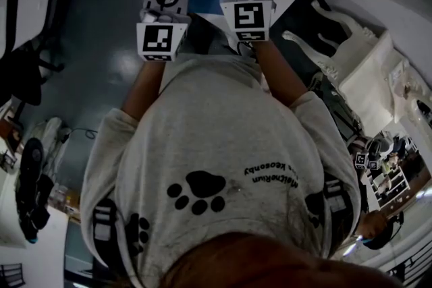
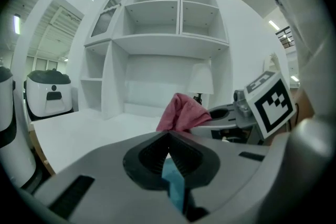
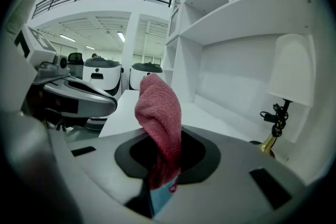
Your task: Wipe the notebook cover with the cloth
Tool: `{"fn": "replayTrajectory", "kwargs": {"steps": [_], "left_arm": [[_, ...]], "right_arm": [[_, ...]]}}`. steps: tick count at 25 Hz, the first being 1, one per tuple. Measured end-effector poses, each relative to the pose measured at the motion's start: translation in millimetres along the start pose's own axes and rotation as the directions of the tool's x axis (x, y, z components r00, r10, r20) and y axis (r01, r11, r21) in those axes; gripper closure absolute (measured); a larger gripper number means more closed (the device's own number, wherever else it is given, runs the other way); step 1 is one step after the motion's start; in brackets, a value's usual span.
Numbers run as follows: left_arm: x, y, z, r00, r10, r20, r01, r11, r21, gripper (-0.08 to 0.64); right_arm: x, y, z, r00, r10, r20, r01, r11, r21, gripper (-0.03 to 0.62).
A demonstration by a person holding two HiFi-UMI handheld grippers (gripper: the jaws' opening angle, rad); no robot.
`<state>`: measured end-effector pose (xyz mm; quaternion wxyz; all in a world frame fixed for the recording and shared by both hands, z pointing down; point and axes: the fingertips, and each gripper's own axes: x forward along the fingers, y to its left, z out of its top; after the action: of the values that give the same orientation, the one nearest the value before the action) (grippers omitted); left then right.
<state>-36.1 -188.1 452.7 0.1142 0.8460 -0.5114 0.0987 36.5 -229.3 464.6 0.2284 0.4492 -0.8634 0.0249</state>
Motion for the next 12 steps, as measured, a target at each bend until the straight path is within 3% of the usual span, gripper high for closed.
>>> {"fn": "replayTrajectory", "kwargs": {"steps": [5, 12], "left_arm": [[0, 33, -20, 0.999, -0.003, -0.048, 0.001, 0.999, -0.035, 0.549], [6, 41, -40, 0.995, -0.019, -0.101, 0.014, 0.999, -0.048, 0.549]], "right_arm": [[34, 27, -9, 0.995, 0.040, -0.091, -0.044, 0.998, -0.038, 0.517], [58, 38, -28, 0.970, 0.078, -0.231, -0.109, 0.986, -0.125, 0.517]]}}
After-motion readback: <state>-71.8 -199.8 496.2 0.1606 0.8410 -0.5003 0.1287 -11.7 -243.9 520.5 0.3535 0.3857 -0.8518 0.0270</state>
